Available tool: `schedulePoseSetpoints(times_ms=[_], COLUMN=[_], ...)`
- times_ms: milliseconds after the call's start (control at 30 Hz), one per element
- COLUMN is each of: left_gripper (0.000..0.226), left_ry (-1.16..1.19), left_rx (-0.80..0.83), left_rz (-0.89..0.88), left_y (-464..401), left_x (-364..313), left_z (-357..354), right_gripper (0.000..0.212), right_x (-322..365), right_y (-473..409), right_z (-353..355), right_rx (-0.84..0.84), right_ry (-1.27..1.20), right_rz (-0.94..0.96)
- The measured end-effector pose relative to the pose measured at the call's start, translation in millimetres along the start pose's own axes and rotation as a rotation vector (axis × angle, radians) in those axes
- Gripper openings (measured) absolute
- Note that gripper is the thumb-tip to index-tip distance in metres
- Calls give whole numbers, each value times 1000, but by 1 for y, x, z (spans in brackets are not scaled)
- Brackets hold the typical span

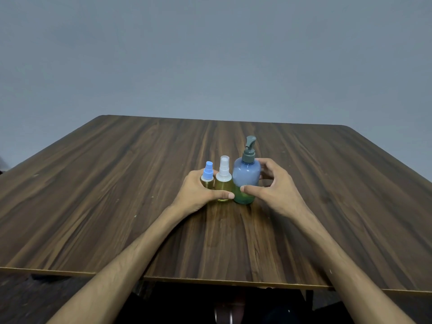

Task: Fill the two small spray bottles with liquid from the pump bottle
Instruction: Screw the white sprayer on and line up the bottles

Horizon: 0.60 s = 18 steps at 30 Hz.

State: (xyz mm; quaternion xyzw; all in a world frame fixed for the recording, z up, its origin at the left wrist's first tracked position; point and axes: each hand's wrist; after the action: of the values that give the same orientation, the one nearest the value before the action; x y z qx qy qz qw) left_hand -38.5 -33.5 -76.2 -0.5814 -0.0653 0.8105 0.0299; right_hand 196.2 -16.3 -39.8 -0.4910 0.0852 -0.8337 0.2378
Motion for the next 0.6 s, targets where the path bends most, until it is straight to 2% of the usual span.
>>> schedulePoseSetpoints(times_ms=[100, 167, 267, 500, 600], left_gripper=[51, 62, 72, 34, 32], left_ry=[17, 23, -10, -4, -61], left_rx=[63, 102, 49, 18, -33], left_rz=[7, 22, 22, 5, -23], left_y=[2, 5, 10, 19, 18], left_x=[-1, -1, 0, 1, -5], left_z=[3, 8, 21, 31, 26], right_gripper=[68, 68, 68, 68, 69], right_x=[0, 0, -1, -2, -3], right_y=[0, 0, 2, 1, 1], right_z=[1, 1, 1, 0, 0], right_rx=[2, 8, 3, 2, -5], right_ry=[-10, -13, -20, -40, -37], right_rz=[1, 1, 3, -1, 0])
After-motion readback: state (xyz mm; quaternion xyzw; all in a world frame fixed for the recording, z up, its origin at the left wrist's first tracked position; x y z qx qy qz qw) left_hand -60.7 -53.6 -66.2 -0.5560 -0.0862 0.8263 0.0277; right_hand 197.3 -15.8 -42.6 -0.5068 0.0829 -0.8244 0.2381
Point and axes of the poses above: each hand's wrist, its own y-axis away from the middle knuckle, its own z-axis out of the back of the hand, x = y × z, and after that the axes turned 7 degrees about z, right-handed
